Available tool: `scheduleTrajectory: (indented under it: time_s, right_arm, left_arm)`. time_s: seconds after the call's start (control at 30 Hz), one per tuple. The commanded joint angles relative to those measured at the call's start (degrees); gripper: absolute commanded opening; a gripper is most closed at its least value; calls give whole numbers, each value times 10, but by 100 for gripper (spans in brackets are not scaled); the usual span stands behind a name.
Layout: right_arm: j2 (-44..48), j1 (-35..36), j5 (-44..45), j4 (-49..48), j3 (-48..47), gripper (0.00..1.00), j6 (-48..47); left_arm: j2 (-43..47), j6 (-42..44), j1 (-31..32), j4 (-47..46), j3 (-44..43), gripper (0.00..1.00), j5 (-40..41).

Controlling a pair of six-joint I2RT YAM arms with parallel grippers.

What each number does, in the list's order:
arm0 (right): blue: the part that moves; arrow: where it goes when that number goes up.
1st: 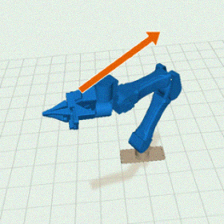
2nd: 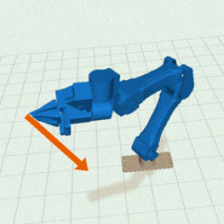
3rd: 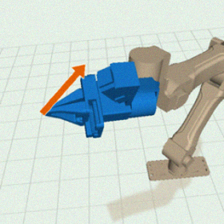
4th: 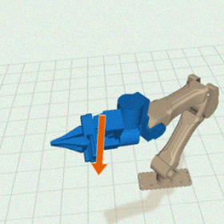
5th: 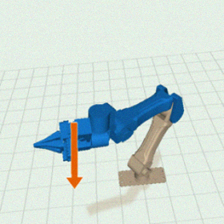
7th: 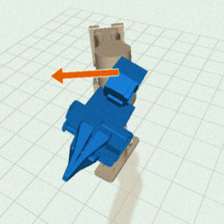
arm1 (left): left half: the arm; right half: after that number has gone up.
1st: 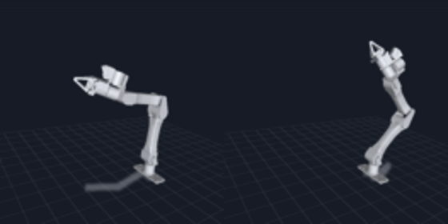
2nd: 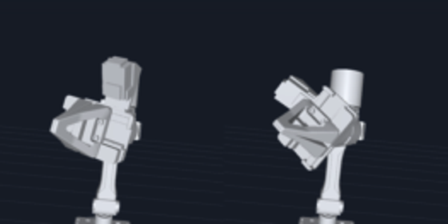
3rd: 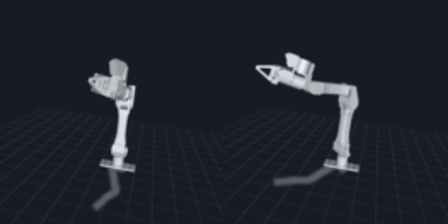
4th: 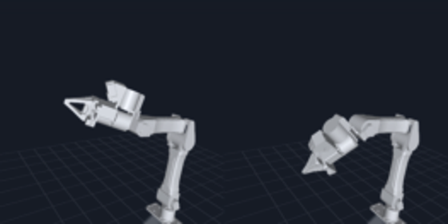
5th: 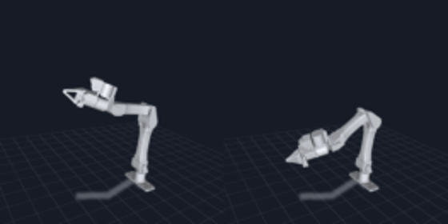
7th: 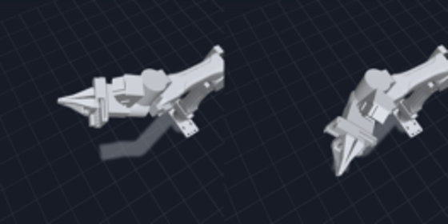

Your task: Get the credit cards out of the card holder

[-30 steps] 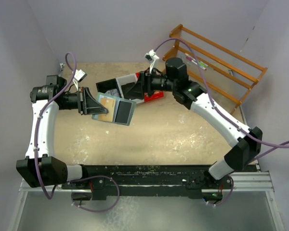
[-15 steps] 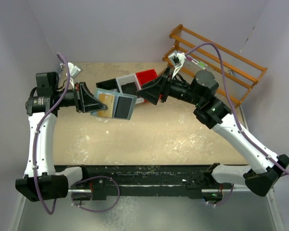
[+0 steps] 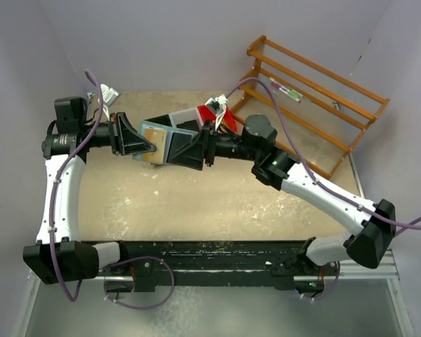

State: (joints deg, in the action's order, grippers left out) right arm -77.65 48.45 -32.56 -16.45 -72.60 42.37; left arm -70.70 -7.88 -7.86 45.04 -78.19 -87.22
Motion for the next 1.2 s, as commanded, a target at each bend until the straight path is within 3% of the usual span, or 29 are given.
scheduleTrajectory:
  time_s: [0.0,0.33,0.57,0.67,0.77,0.9,1.17]
  right_arm:
    - [-30,-2,-1,-50,-21,55,17]
    - [-117,-1,20,-70,-63,48,66]
    - [-152,-1,0,-107,-75,40,107]
    - [-161,-1,-22,-142,-69,29,123]
    - [-160,-1,-54,-196,-46,12,158]
    - [-160,-2,-74,-226,-28,0,166]
    - [-152,-7,-67,-217,-7,0,164]
  left_arm:
    - [14,8,-2,-6,-7,0,-76]
    - [21,14,-2,30,21,0,-80]
    - [13,92,-2,133,22,0,-86]
    - [10,108,-2,157,21,0,-88]
    - [7,117,-2,171,21,8,-87]
    - [2,120,-2,187,14,11,-86]
    - [-8,124,-2,198,6,9,-59]
